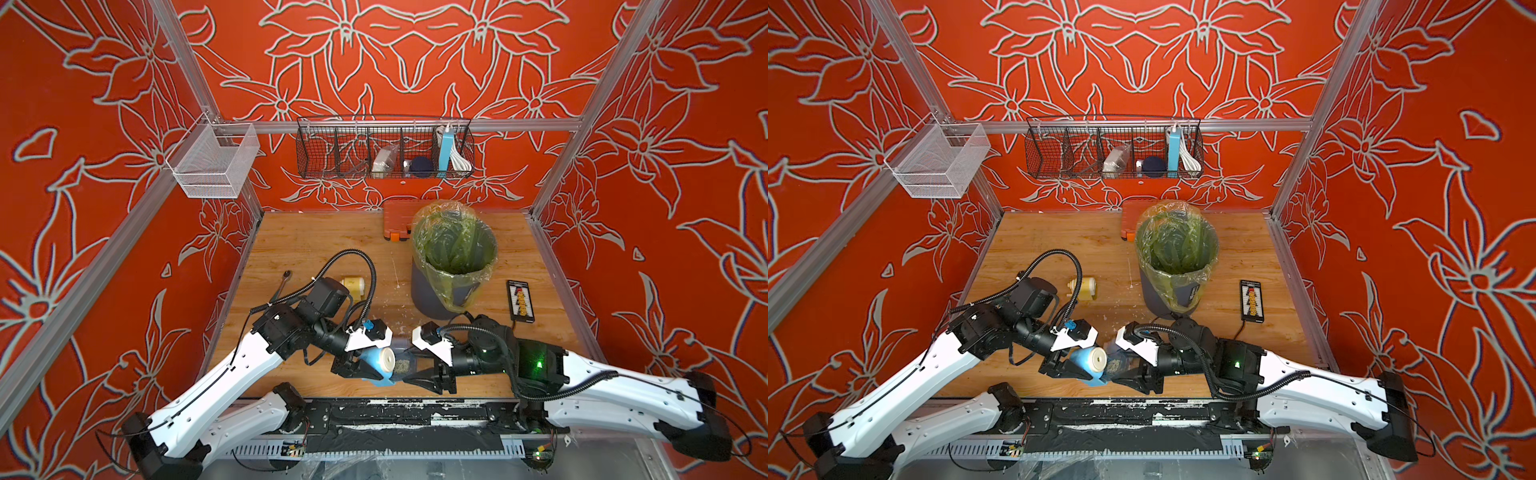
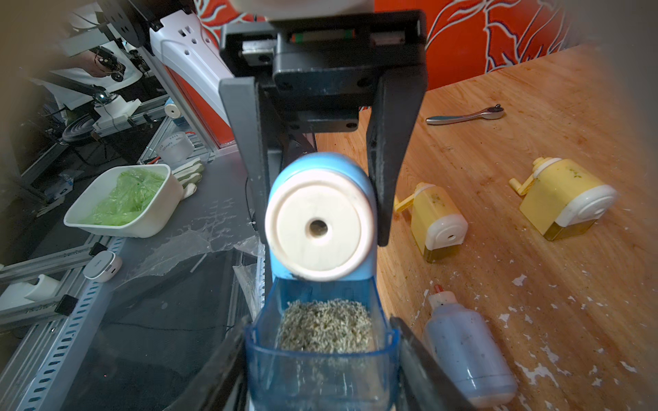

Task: Take out the pencil sharpener tray and clean the shavings
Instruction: Open the container of the pencil sharpener, then pour the shavings into the trash bin.

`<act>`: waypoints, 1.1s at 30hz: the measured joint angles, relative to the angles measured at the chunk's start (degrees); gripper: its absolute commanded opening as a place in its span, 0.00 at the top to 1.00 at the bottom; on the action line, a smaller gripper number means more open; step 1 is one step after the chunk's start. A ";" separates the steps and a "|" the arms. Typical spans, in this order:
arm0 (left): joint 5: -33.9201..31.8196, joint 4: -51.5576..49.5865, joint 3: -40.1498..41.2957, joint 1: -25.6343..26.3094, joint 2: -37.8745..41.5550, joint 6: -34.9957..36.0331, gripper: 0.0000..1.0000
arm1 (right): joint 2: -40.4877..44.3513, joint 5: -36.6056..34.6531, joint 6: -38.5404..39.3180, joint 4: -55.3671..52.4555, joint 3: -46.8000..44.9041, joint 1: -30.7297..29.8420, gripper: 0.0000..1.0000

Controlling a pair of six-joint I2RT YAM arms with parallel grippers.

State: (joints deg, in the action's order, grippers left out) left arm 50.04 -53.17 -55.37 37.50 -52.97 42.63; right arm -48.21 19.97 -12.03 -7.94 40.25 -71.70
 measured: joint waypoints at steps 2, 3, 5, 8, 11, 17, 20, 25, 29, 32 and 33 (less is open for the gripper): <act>-0.04 -0.24 0.00 0.00 0.02 -0.02 1.00 | 0.63 -0.11 0.00 -0.50 -0.04 0.09 1.00; -0.09 -0.35 0.00 0.00 0.04 -0.02 1.00 | 1.03 -0.42 0.00 -0.85 -0.07 0.09 1.00; -0.17 -0.37 0.00 0.02 0.07 -0.02 1.00 | 2.01 -0.90 0.02 -1.57 -0.15 0.15 1.00; -0.70 -0.70 0.00 0.02 0.11 -0.02 1.00 | 4.44 -2.45 0.07 -3.34 -0.17 0.22 1.00; -1.14 -1.01 0.00 0.02 0.11 0.00 1.00 | 8.26 -6.38 0.04 -5.60 -0.13 0.20 1.00; -1.60 -1.22 0.00 0.02 0.11 0.11 1.00 | 9.40 -22.16 -0.31 -14.25 9.68 0.57 1.00; -1.77 -1.22 0.00 0.02 0.11 0.24 1.00 | 5.18 -28.65 -1.11 -16.92 20.76 2.34 1.00; -2.34 -2.01 -0.50 0.02 0.09 1.22 1.00 | -3.82 -28.83 -7.06 -22.67 38.01 15.52 1.00; -2.45 -2.86 -1.75 0.02 0.13 1.49 1.00 | -9.11 -20.74 -17.73 -26.08 42.69 30.36 1.00; -2.45 -3.06 -1.95 0.02 0.85 1.55 1.00 | -11.52 -11.13 -30.67 -24.85 39.60 39.93 1.00; -2.45 -3.23 -1.95 0.02 1.20 1.70 1.00 | -11.98 -7.02 -36.26 -23.02 37.29 42.84 1.00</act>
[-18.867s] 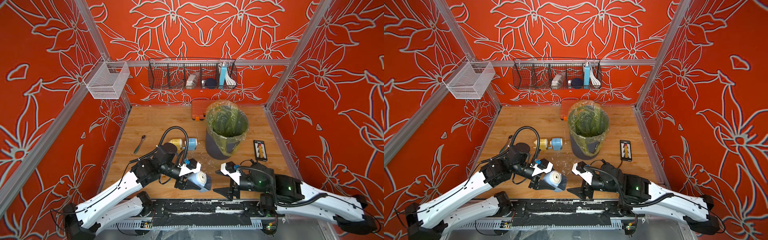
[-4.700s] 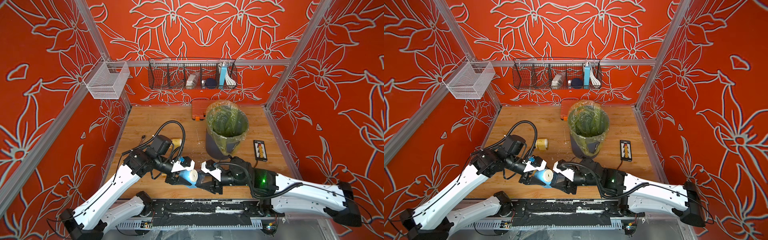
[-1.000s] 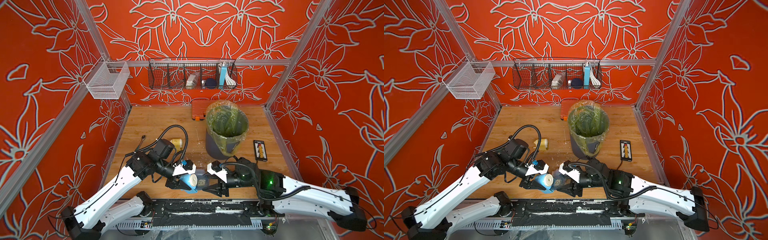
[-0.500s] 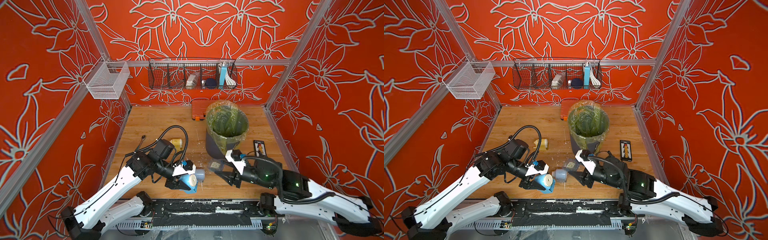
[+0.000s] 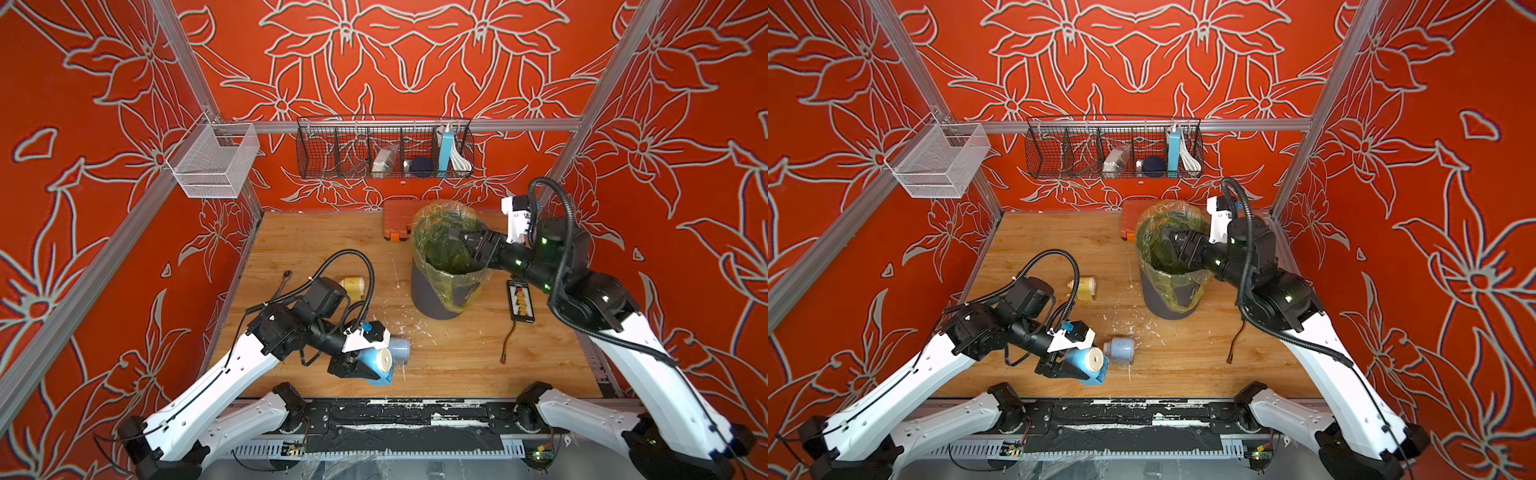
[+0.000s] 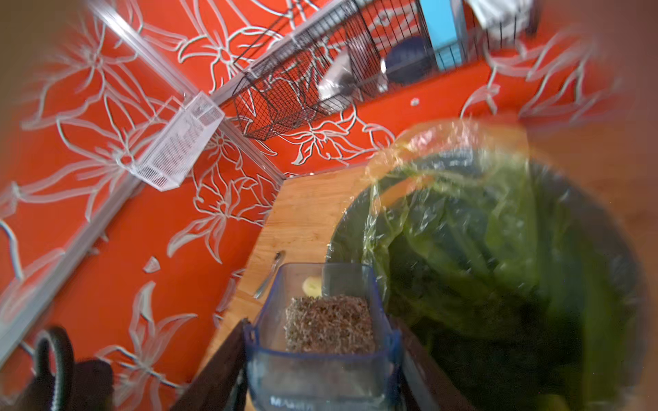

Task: Take out the pencil sharpener tray and clean the shavings
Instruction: Pour the shavings into the trash bin.

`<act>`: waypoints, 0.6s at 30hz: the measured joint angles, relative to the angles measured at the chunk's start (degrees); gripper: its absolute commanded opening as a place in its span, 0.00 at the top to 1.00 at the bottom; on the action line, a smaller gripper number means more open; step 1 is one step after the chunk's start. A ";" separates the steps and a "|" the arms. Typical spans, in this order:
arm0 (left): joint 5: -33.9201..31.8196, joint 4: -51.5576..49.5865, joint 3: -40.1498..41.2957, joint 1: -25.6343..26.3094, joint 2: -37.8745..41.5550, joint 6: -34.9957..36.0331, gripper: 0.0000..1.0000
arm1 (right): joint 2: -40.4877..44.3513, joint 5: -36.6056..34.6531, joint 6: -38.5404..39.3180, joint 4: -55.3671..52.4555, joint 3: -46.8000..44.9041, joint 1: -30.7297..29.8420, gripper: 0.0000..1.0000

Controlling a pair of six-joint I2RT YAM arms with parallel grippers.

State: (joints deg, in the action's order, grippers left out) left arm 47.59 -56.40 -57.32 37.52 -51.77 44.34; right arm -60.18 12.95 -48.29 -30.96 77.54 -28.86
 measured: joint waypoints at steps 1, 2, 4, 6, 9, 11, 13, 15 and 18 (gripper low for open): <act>0.02 -0.22 0.00 0.00 0.37 0.48 1.00 | -0.33 3.19 -5.77 2.25 -2.54 2.47 1.00; 0.02 -0.39 -0.02 0.00 0.63 0.76 1.00 | -0.66 5.57 -10.05 4.04 -4.37 4.15 1.00; 0.04 -1.11 -0.20 0.00 1.09 1.42 1.00 | -1.86 10.49 -20.65 8.52 -7.56 6.99 1.00; 0.07 -1.64 -0.63 0.00 1.16 2.05 1.00 | -2.64 13.51 -29.51 13.14 -9.60 8.37 1.00; 0.07 -1.84 -1.03 0.00 1.20 2.56 1.00 | -2.75 15.67 -43.80 21.31 -12.92 9.35 1.00; 0.09 -1.84 -1.05 0.00 1.20 2.78 1.00 | -2.89 16.13 -51.93 25.97 -14.36 9.60 1.00; 0.13 -1.84 -1.05 0.00 1.25 2.91 1.00 | -3.28 16.79 -57.96 27.63 -14.23 9.73 1.00; 0.13 -1.84 -1.05 0.00 1.51 2.99 1.00 | -3.48 17.44 -60.85 25.88 -12.66 9.92 1.00; 0.15 -1.75 -0.96 0.00 2.12 2.97 1.00 | -2.99 18.86 -63.89 25.81 -11.78 10.23 1.00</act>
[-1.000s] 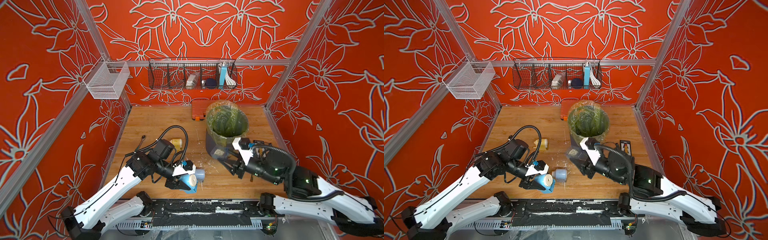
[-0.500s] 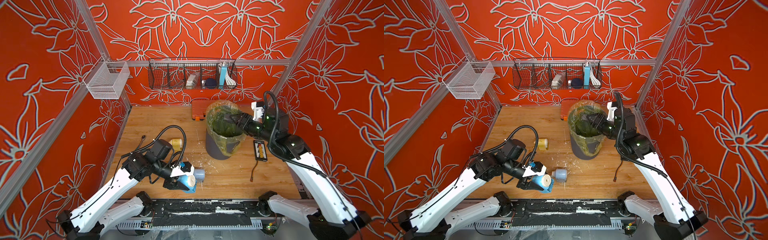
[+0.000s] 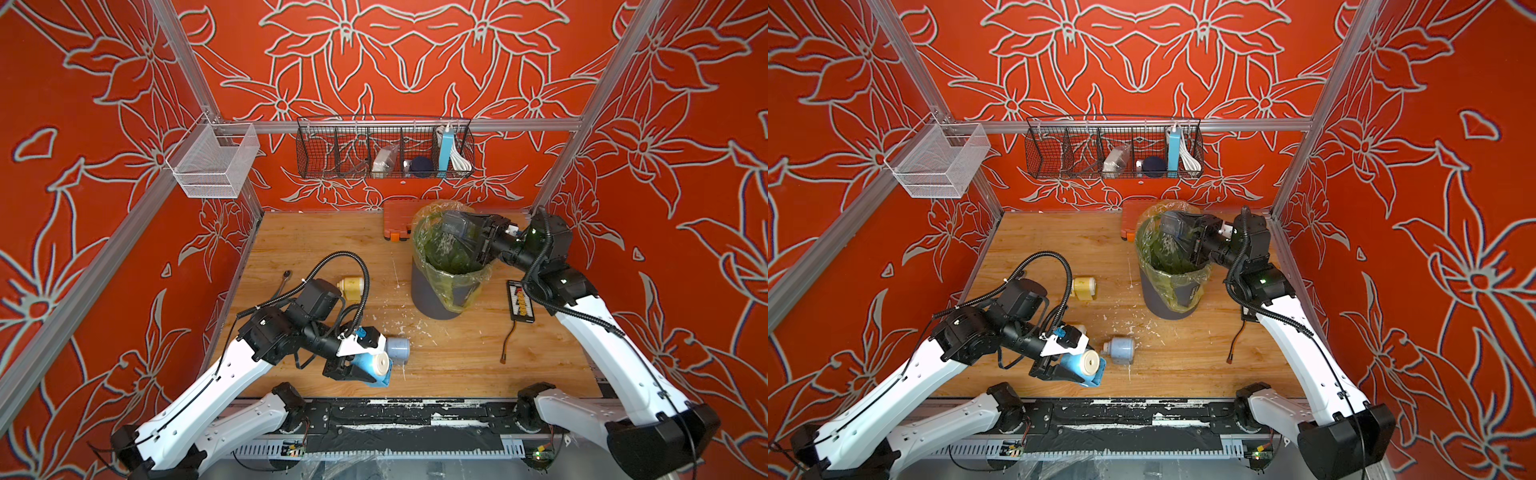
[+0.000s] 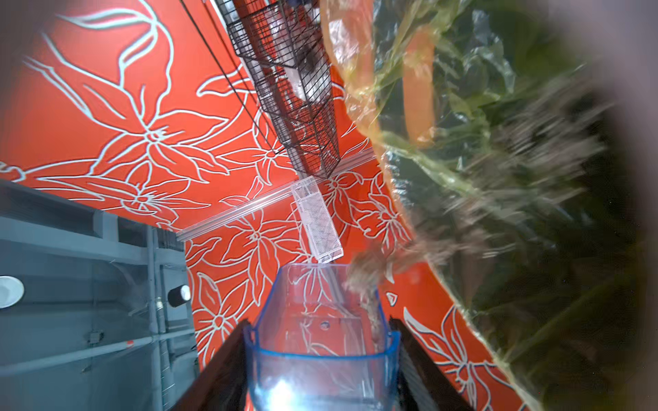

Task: Take out the pencil sharpener tray and clean the shavings
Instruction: Pour the shavings into the trash bin.

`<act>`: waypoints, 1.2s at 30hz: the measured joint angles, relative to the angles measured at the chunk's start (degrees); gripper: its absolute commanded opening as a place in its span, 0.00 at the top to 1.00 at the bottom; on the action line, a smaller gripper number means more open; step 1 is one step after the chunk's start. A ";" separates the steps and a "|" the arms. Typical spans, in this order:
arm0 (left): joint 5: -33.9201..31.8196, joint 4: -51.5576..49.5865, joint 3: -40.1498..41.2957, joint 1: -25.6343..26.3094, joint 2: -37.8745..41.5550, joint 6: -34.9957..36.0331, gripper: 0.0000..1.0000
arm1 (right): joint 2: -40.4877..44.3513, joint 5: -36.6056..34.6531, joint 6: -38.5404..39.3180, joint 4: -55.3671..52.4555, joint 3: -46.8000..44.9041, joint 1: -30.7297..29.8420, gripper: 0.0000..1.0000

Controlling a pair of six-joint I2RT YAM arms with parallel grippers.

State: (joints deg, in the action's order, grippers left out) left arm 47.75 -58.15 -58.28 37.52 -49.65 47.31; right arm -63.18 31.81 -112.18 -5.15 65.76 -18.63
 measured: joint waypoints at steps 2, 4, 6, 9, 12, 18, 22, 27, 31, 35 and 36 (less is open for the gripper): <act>0.09 0.17 0.31 0.00 0.61 0.00 1.00 | 0.70 0.61 -1.49 0.02 -0.28 0.02 1.00; 0.24 0.39 0.68 0.00 1.07 -0.11 1.00 | 1.88 1.14 -3.02 1.11 -2.08 0.09 1.00; 0.44 0.50 0.98 0.00 1.18 -0.26 1.00 | 3.10 1.40 -4.31 1.49 -4.28 0.13 1.00; 0.59 1.20 1.62 0.00 1.51 -0.66 1.00 | 3.30 2.14 -5.22 2.03 -5.42 0.68 1.00; 0.68 1.33 1.73 0.00 1.60 -0.83 1.00 | 3.10 2.89 -5.40 2.73 -5.88 0.70 1.00; 0.83 1.73 1.75 0.00 1.60 -0.90 1.00 | 3.13 4.37 -5.20 9.75 -8.28 0.72 1.00; 0.87 1.92 1.84 0.04 1.51 -0.92 1.00 | 3.78 5.57 -5.92 16.00 -11.56 1.03 1.00; 0.92 2.14 1.84 0.04 1.53 -1.05 1.00 | 1.88 8.59 -5.16 16.04 -9.81 2.34 1.00; 0.94 2.25 1.88 0.04 1.57 -1.07 1.00 | 0.39 11.96 -3.02 16.96 -6.97 3.48 1.00; 0.94 2.25 1.90 0.07 1.53 -1.09 1.00 | -0.31 14.36 -3.85 17.29 -8.17 4.70 1.00; 0.94 2.14 1.88 0.07 1.53 -1.05 1.00 | -0.15 13.79 -3.98 16.79 -8.24 4.52 1.00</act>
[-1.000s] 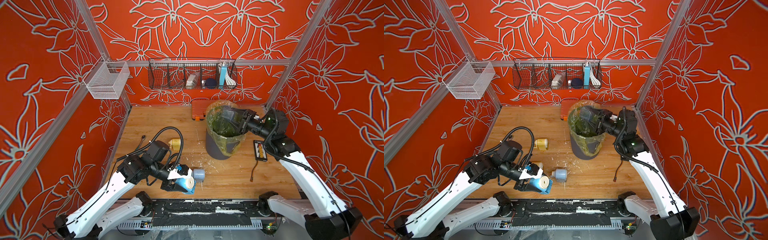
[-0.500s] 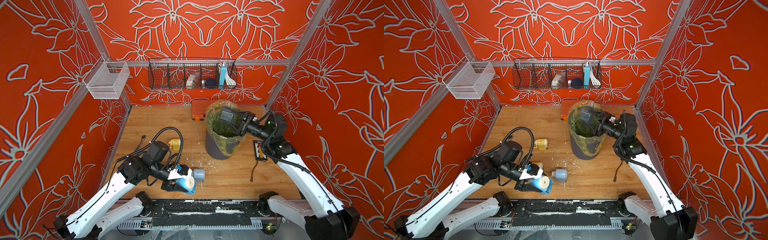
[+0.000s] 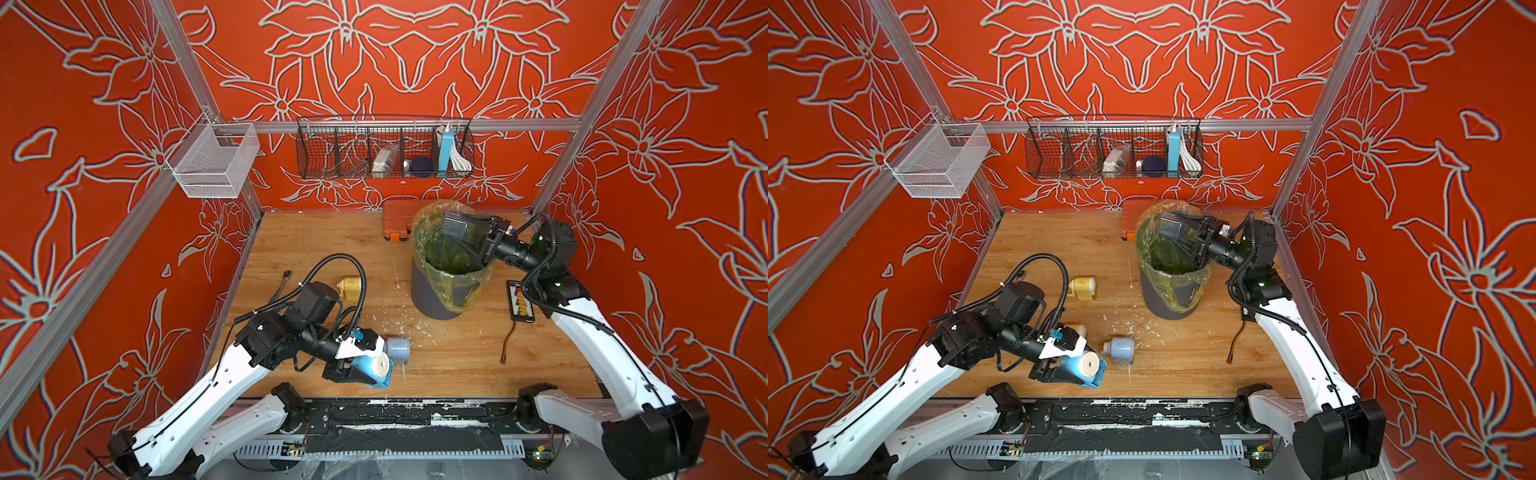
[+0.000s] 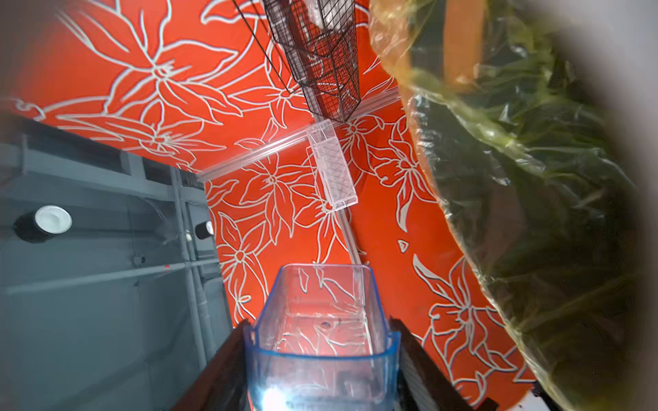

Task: Take out the pencil sharpener tray and clean the shavings
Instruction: Pour the shavings into the trash bin.

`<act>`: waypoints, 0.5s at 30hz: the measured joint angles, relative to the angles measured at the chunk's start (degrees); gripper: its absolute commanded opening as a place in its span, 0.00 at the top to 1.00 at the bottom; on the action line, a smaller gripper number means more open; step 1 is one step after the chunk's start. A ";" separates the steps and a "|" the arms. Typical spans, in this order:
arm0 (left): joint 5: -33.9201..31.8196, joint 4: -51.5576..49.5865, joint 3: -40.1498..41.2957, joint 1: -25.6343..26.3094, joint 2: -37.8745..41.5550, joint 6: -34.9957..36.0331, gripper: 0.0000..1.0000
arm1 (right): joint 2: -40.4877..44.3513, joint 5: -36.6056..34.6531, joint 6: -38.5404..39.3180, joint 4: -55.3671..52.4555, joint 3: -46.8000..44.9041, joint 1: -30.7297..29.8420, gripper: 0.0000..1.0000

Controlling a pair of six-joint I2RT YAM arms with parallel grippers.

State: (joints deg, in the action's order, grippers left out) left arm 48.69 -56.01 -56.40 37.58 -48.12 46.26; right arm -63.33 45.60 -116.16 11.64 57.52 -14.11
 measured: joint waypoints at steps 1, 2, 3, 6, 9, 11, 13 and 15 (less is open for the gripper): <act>-0.04 -0.09 0.02 0.00 0.00 0.00 1.00 | 0.24 -0.09 1.36 -1.79 0.44 0.07 1.00; -0.04 -0.04 0.02 -0.02 0.02 -0.02 1.00 | 0.48 0.26 3.37 -5.20 1.64 0.70 1.00; -0.07 0.02 0.02 -0.02 0.04 -0.02 1.00 | 0.81 1.68 4.20 -6.32 1.88 1.33 1.00; 0.02 -0.02 0.02 0.00 -0.11 0.00 1.00 | 2.16 1.60 1.75 -0.63 -0.81 1.66 1.00; 0.04 0.31 0.02 0.00 -0.39 -0.04 1.00 | 2.08 3.48 5.57 -6.73 1.84 3.28 1.00; 0.07 0.24 -0.17 0.02 -0.90 0.04 1.00 | 2.43 3.96 3.58 -1.42 0.42 4.00 1.00; -0.02 0.17 -0.17 0.02 -1.33 0.20 1.00 | 2.67 3.37 9.60 -7.87 2.78 4.35 1.00; -0.31 -0.28 -0.37 0.02 -1.95 0.68 1.00 | 3.52 1.90 21.40 -18.73 8.13 4.87 1.00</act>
State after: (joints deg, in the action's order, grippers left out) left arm 48.38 -56.29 -56.77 37.60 -50.06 46.94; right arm -59.81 47.51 -94.76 -7.09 65.65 -9.23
